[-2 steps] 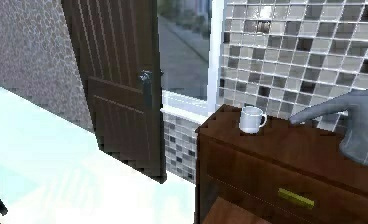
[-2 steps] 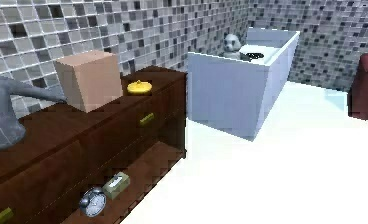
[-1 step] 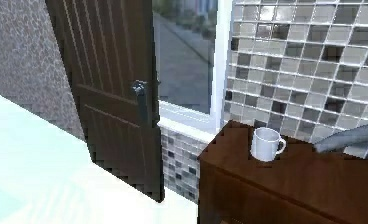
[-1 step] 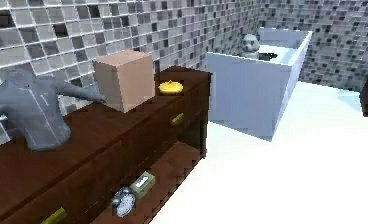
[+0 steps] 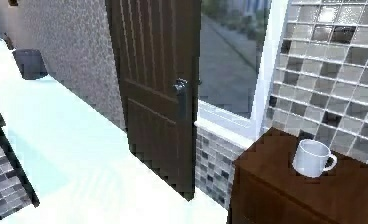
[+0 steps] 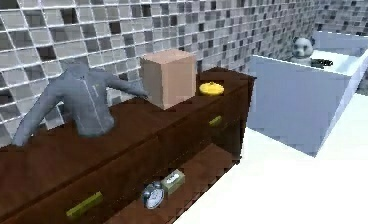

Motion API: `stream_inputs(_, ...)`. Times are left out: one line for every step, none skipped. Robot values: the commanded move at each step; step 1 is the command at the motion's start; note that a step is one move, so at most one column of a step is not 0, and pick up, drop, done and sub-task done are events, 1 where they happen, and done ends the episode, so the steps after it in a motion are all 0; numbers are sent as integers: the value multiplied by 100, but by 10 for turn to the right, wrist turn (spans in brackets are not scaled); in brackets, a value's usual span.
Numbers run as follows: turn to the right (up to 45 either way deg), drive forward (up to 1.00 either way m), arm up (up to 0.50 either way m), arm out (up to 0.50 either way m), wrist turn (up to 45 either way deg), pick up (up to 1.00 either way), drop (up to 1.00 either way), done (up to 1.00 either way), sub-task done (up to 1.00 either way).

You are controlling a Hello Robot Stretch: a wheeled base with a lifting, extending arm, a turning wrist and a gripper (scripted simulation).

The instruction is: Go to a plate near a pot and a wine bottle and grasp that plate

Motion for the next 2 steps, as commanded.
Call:
stream_inputs(0, 45, 0, 0, 0, 0, 0, 0, 0)
stream_inputs(-450, 0, 0, 0, 0, 0, 0, 0, 0)
